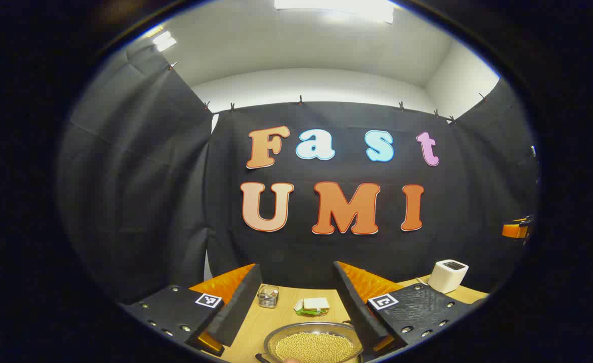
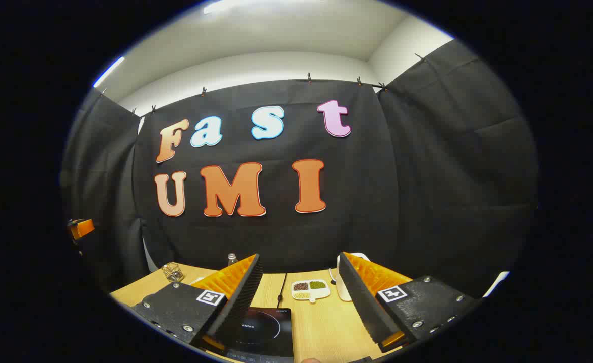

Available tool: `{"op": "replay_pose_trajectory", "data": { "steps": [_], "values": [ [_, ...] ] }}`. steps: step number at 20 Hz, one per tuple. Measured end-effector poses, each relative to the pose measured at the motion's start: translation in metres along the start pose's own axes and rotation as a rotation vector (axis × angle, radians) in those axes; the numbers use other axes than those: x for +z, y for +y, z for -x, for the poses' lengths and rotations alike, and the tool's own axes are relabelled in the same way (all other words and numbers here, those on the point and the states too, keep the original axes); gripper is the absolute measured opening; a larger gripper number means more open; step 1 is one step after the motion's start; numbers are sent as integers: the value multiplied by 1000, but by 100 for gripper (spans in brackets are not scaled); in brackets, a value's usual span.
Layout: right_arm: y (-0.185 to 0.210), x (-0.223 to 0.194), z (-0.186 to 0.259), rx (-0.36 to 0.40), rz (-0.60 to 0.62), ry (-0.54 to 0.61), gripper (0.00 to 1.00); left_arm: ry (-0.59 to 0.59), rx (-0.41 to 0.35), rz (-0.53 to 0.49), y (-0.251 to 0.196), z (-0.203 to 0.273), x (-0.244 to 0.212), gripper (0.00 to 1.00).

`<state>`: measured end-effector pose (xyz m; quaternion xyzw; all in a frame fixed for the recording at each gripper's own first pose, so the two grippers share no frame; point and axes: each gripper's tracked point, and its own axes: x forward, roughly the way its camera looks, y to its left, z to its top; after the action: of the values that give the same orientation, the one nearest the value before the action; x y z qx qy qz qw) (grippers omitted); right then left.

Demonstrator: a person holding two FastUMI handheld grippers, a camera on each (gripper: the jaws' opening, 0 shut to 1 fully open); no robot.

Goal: First push the handle of the pot to place it horizontally, then grasp the pot with both hands and set it on the induction cooktop.

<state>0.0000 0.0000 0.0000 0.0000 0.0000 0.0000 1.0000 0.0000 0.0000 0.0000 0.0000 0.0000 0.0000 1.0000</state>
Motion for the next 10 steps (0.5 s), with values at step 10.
{"op": "replay_pose_trajectory", "data": {
  "steps": [10],
  "values": [
    [-1, 1, -4, -2, 2, 1, 95, 27, 1, -20, 8, -5, -9, 89]
  ]
}}
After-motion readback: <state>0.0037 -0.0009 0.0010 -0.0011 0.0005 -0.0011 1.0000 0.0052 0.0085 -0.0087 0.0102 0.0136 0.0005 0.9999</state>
